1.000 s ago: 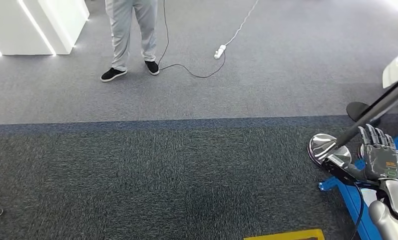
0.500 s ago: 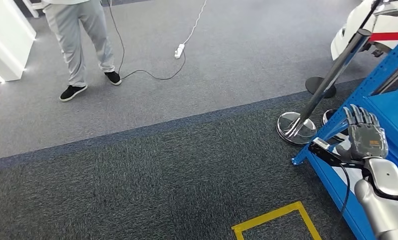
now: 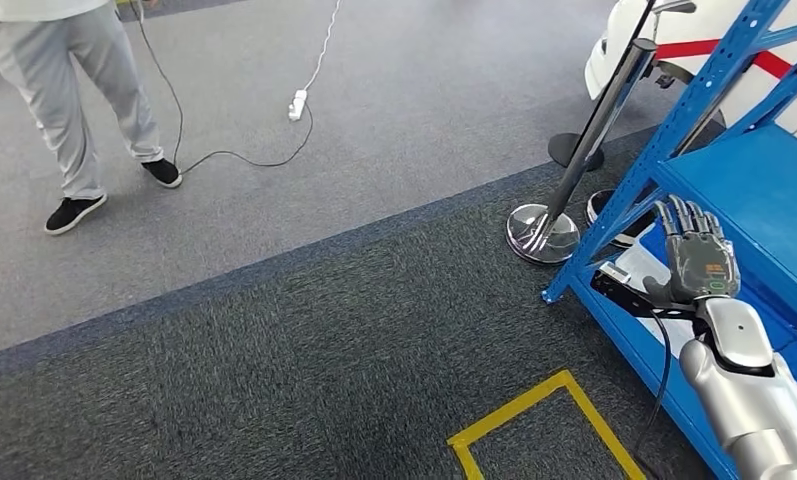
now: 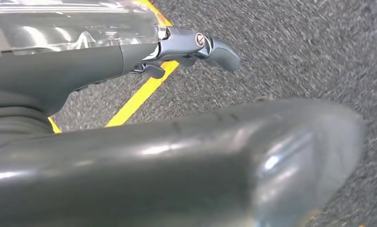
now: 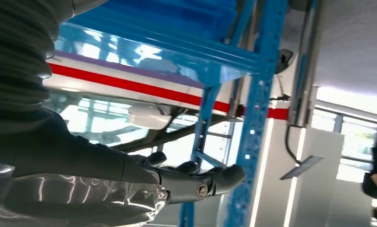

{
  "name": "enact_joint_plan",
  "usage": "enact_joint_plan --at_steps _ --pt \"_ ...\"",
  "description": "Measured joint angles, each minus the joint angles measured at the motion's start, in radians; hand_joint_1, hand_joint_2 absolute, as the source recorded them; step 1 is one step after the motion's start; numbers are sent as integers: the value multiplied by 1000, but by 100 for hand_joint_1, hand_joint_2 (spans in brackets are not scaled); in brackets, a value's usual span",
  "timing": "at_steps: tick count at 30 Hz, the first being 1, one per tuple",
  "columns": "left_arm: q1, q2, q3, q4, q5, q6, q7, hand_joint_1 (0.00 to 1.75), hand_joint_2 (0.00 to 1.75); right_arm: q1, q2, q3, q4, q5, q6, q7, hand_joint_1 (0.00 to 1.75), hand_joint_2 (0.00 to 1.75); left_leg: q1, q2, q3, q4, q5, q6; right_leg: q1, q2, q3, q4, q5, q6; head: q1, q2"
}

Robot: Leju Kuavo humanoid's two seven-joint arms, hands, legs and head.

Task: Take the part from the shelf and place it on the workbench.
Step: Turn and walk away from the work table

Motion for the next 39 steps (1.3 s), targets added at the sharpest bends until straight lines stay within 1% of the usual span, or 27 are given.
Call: enact_joint_plan --at_steps 1,2,3,4,6,7,8,10,11,13,14,15,16,17,18,20,22,24,26,28,30,32,33,34,36,37,39 --pt "2 0 0 0 0 0 0 0 0 5 -1 1 1 -3 -1 0 0 175 -2 14 -1 0 -1 1 -1 -7 -28 58 -21 2 0 0" --pt "3 1 0 0 0 0 0 0 0 11 -1 1 3 -5 -1 0 0 175 -3 28 -1 1 -2 1 -1 -9 -41 86 -25 3 0 0" --pt "4 1 0 0 -1 0 0 0 0 17 -2 2 4 -5 -1 0 0 175 -4 42 -1 1 -4 1 -1 -12 -33 75 -10 3 0 0" --pt "4 1 0 0 -2 0 0 0 0 21 -4 2 4 -5 -1 2 0 175 -5 56 1 2 -7 0 1 -22 -2 20 20 1 0 0" --pt "4 1 0 0 -4 0 0 0 0 23 -6 2 -1 -3 0 8 0 175 -10 83 7 3 -13 -6 9 -74 78 -126 76 -11 0 0" --pt "4 1 0 0 -5 0 0 0 0 24 -7 2 -6 -1 2 11 0 175 -13 95 10 4 -17 -10 15 -94 104 -176 90 -19 0 0" --pt "4 2 1 0 -5 0 0 0 0 24 -8 2 -10 1 4 13 0 175 -15 107 12 4 -20 -15 20 -104 114 -198 92 -26 0 0" --pt "1 2 2 0 -4 0 0 0 0 24 -8 2 -14 8 9 16 0 175 -17 133 18 3 -26 -24 22 -77 112 -202 94 -37 0 0" --pt "0 3 3 0 -3 1 0 0 0 23 -8 2 -15 11 11 17 0 175 -16 127 19 8 -32 -31 19 -63 113 -205 96 -42 0 0" --pt "-2 4 6 0 1 2 0 0 0 18 -6 2 -15 17 14 18 0 175 -10 71 -1 63 -67 -42 12 -37 116 -211 101 -54 0 0" --pt "0 4 7 0 3 3 0 0 0 15 -2 3 -15 19 15 18 0 175 -6 32 -28 123 -99 -46 10 -25 116 -212 102 -57 0 0" --pt "2 4 9 0 4 3 -1 0 0 13 2 3 -15 20 17 18 0 175 -5 8 -63 196 -132 -49 10 -11 116 -212 102 -60 0 0" --pt "4 4 11 0 5 3 -1 0 0 12 6 5 -15 20 17 17 0 175 -4 -1 -97 262 -156 -50 10 5 116 -211 102 -61 0 0" --pt "6 4 13 0 5 3 -1 0 0 13 9 6 -15 20 17 17 0 175 -3 -4 -119 302 -162 -51 11 21 116 -210 101 -62 0 0" --pt "8 4 14 0 5 3 -1 0 0 13 10 8 -14 20 17 16 0 175 -3 -5 -124 302 -147 -51 11 36 116 -208 101 -62 0 0" --pt "8 4 16 0 5 3 -2 0 0 13 10 10 -14 20 16 15 0 175 -1 -23 -81 192 -71 -47 10 66 116 -203 100 -59 0 0" --pt "8 5 18 0 4 3 -2 0 0 13 10 10 -14 19 15 15 0 175 5 -76 -30 65 -16 -42 10 93 111 -197 98 -52 0 0" --pt "8 6 21 0 3 3 -3 0 0 21 9 10 -18 15 15 16 0 175 6 -101 -12 22 -9 -38 7 116 102 -193 99 -40 0 0" --pt "7 6 22 0 -3 2 -3 0 0 47 0 7 -34 7 14 20 0 175 4 -76 -6 13 -4 -29 1 128 97 -192 100 -25 0 0" --pt "8 5 22 0 -10 1 -3 0 0 80 -17 -1 -57 -2 9 23 0 175 5 -51 0 -2 2 -15 2 82 77 -151 73 -15 0 0" --pt "10 5 22 0 -16 0 -2 0 0 102 -28 -10 -77 -8 3 26 0 175 5 -23 3 -9 4 -7 5 17 19 -36 12 -9 0 0" --pt "12 5 22 0 -18 -1 -2 0 0 124 -31 -14 -90 -10 0 28 0 175 4 8 4 -9 0 -7 0 -3 -37 74 -29 -2 0 0" --pt "12 5 22 0 -19 -1 -1 0 0 136 -33 -15 -95 -11 0 28 0 175 4 24 5 -8 -3 -8 -3 -8 -42 84 -22 1 0 0" --pt "12 5 22 0 -19 -1 -1 0 0 146 -34 -17 -100 -11 0 28 0 175 4 38 7 -7 -6 -10 -6 -14 -26 54 1 4 0 0" --pt "11 3 22 0 -19 -1 -1 0 0 154 -39 -22 -111 -11 0 28 0 175 3 67 13 -4 -15 -18 -6 -49 50 -87 64 4 0 0" --pt "10 3 22 0 -19 -1 -1 0 0 154 -41 -24 -116 -11 0 28 0 175 1 81 16 -1 -20 -24 -3 -66 82 -147 85 -1 0 0" --pt "8 2 22 0 -20 -1 -1 0 0 158 -44 -27 -124 -11 0 28 0 175 -3 103 22 1 -29 -36 4 -78 107 -196 94 -15 0 0"
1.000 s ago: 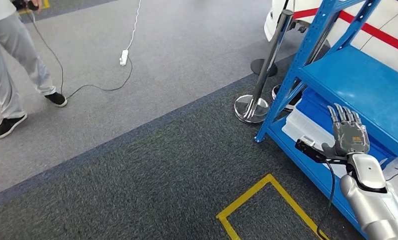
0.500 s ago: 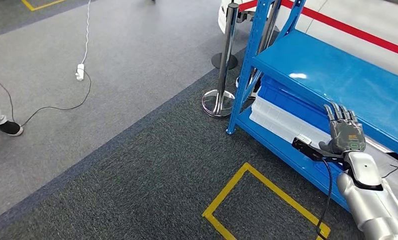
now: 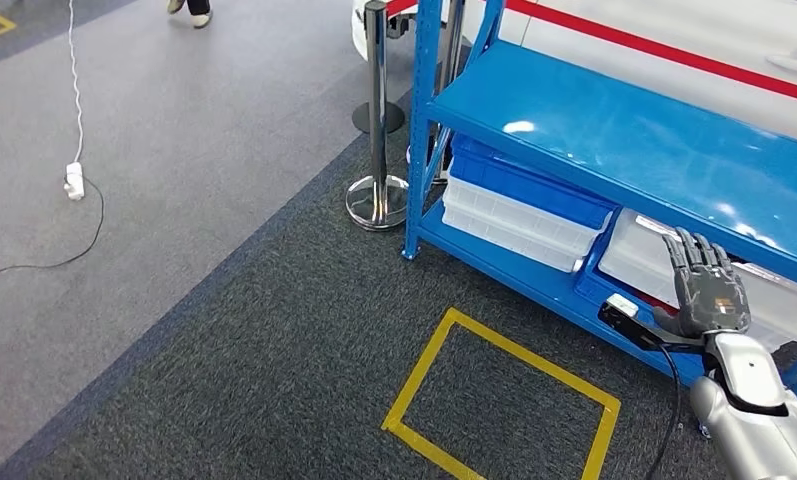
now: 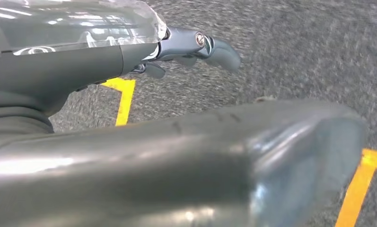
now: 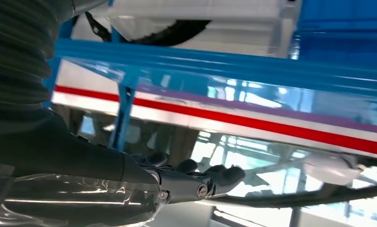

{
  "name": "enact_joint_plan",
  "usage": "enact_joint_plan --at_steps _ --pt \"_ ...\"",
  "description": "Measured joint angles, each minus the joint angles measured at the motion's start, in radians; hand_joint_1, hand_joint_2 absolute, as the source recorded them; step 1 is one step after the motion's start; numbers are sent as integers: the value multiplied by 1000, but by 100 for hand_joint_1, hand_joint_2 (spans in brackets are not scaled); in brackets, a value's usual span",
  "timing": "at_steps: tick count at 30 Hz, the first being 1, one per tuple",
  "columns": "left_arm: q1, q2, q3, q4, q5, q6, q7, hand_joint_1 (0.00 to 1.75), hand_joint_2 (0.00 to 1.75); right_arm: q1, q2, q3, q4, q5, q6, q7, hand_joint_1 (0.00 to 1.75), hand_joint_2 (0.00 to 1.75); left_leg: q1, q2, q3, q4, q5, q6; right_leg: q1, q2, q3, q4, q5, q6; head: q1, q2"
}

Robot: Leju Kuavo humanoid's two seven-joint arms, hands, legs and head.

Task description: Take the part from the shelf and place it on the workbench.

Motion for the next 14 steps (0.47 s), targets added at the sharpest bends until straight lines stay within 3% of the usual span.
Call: enact_joint_plan --at_steps 2,3,4,6,8,9,10,12,14 --pt "-4 0 0 0 -1 0 1 0 0 7 -4 -2 -4 0 0 0 0 175 1 17 7 0 -7 -12 0 26 -1 -1 2 -14 0 0" --pt "-6 0 0 0 -1 -1 1 0 0 9 -8 -3 -7 0 0 0 0 175 3 6 6 9 -16 -17 -3 38 0 -3 3 -20 0 0" --pt "-8 0 0 0 -2 -1 1 0 0 8 -11 -5 -9 0 1 1 0 175 5 -16 -3 34 -34 -22 -5 48 1 -5 5 -27 0 0" --pt "-9 0 0 0 -2 -1 3 0 0 2 -13 -7 -12 0 8 -1 0 175 10 -79 -54 149 -95 -26 -6 68 2 -6 5 -38 0 0" --pt "-7 0 0 0 -1 -1 5 0 0 -8 -10 -6 -8 0 18 -6 0 175 12 -104 -121 281 -142 -28 -2 92 2 -5 5 -43 0 0" --pt "-7 0 0 0 -1 -1 6 0 0 -14 -8 -5 -5 0 21 -10 0 175 12 -107 -136 303 -137 -27 -1 107 2 -4 5 -44 0 0" --pt "-7 0 0 0 -1 -1 6 0 0 -21 -6 -3 -2 0 23 -12 0 175 12 -110 -132 284 -112 -24 1 122 2 -2 5 -44 0 0" --pt "-8 0 0 0 -1 -2 6 0 0 -36 -1 0 6 4 20 -14 0 175 12 -136 -82 151 -31 -13 2 151 2 2 4 -43 0 0" --pt "-8 1 0 0 -1 -3 6 0 0 -45 3 1 12 9 14 -11 0 175 13 -172 -41 49 11 -3 4 168 0 5 4 -39 0 0"
